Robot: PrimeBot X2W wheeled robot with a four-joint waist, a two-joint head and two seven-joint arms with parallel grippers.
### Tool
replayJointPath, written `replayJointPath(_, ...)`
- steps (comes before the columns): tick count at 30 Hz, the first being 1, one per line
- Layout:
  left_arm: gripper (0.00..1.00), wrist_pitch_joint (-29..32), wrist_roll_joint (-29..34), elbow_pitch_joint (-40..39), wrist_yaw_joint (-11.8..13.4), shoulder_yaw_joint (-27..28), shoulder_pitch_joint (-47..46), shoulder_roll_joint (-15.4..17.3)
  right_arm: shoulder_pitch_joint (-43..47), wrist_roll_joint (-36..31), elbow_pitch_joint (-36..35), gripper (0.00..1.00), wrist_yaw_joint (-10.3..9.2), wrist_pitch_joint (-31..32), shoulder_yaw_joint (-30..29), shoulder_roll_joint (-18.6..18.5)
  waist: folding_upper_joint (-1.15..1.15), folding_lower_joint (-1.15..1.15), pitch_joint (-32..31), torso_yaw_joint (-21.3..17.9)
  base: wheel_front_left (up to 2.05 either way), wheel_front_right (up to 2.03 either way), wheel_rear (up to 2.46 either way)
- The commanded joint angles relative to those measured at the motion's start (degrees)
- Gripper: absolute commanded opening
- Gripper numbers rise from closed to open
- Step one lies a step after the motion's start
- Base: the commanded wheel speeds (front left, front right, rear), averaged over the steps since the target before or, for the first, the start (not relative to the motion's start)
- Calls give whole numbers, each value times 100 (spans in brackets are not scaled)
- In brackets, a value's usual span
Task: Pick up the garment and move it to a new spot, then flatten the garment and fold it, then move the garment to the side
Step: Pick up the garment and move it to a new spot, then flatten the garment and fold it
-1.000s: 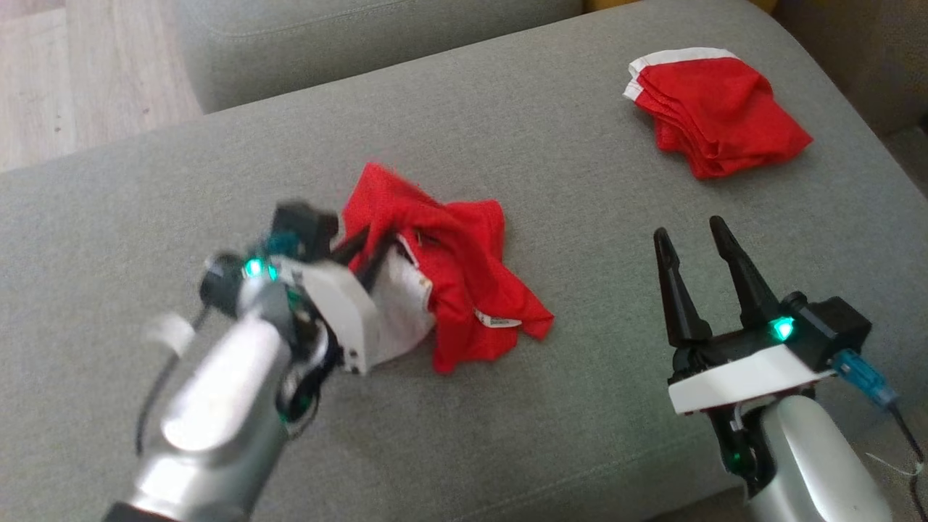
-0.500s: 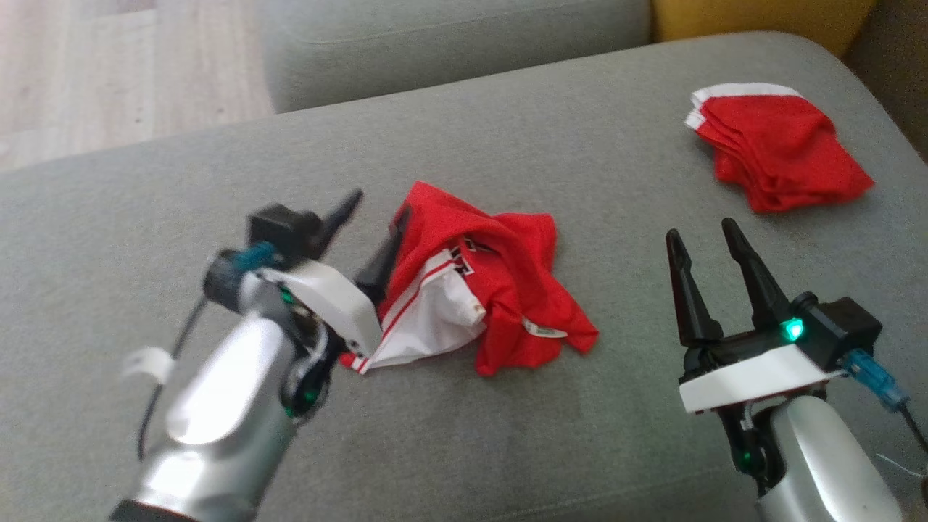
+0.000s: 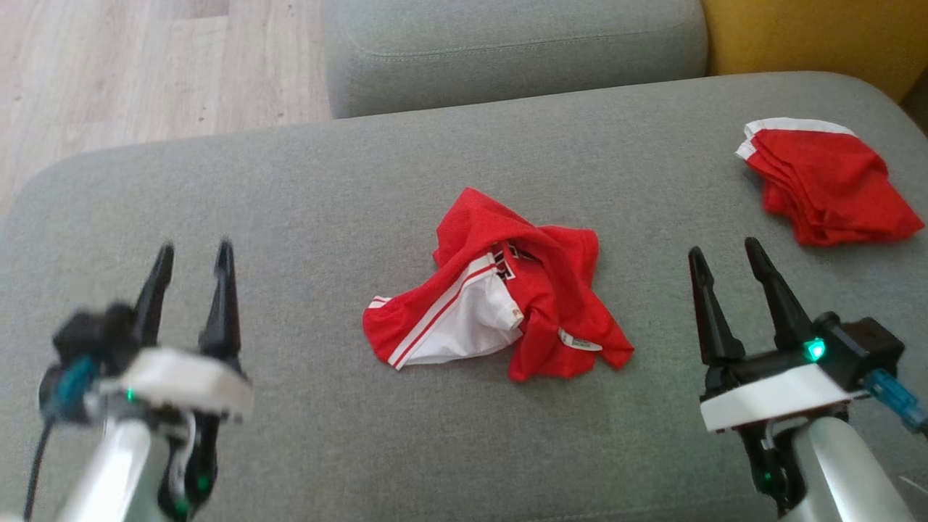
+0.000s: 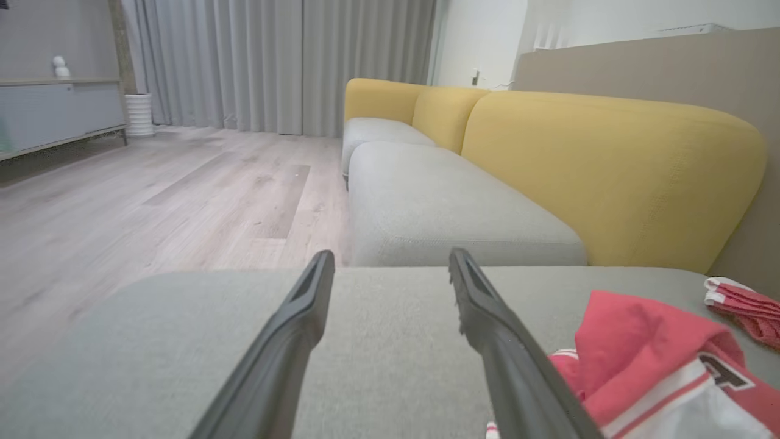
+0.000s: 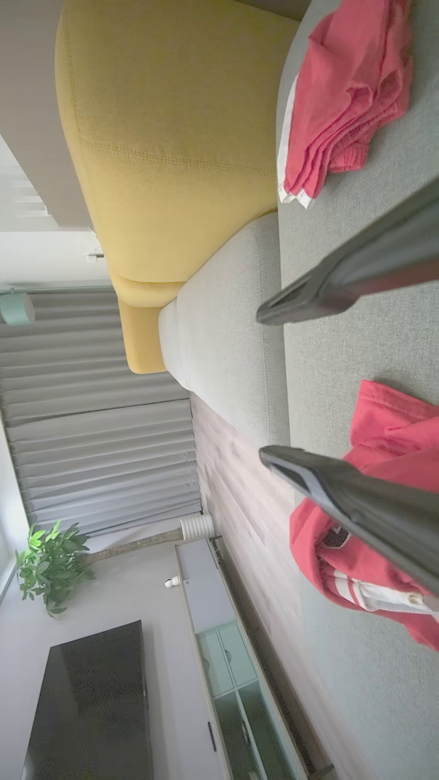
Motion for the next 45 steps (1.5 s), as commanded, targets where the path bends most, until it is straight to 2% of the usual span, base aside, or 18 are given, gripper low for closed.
replayJointPath(1, 100, -62, 92, -283, 55, 299, -200, 159, -83, 53, -205, 100, -4, -8, 57, -75, 0, 0, -3, 4, 0, 0, 0)
replayJointPath(3, 100, -80, 81, -507, 185, 483, 202, -16, -12, 60, -206, 100, -4, -4, 31, -78, 0, 0, -10, -5, 0, 0, 0)
replayJointPath(8, 100, -85, 416, -915, 253, 729, 904, -450, 99, 66, -234, 100, -4, 15, -59, -88, 0, 0, 4, -2, 0, 0, 0)
replayJointPath(21, 100, -87, 952, -823, -144, 1072, 1002, -897, 139, 80, -222, 100, -4, 209, -20, -131, 0, 0, 26, -3, 0, 0, 0)
replayJointPath(25, 100, -87, 1039, -744, -251, 1109, 967, -1002, 120, 218, 7, 100, -4, 675, 191, -184, 0, 0, 49, 42, 0, 0, 0)
replayJointPath(31, 100, -87, 1148, -637, -403, 1099, 823, -1131, -249, 457, 659, 100, -4, 1951, 725, -354, 0, 0, 199, 342, 0, 0, 0)
replayJointPath(35, 100, -87, 1193, -551, -486, 1111, 707, -1195, -506, 621, 1195, 100, -4, 2638, 654, -318, 0, 0, 322, 641, 0, 0, 0)
replayJointPath(41, 100, -87, 1243, -476, -557, 1168, 637, -1245, -739, 598, 1728, 100, -4, 2942, 284, -180, 0, 0, 484, 952, 0, 0, 0)
replayJointPath(45, 100, -87, 1282, -416, -623, 1207, 577, -1269, -863, 637, 1984, 100, -4, 2992, 272, -116, 0, 0, 589, 1101, 0, 0, 0)
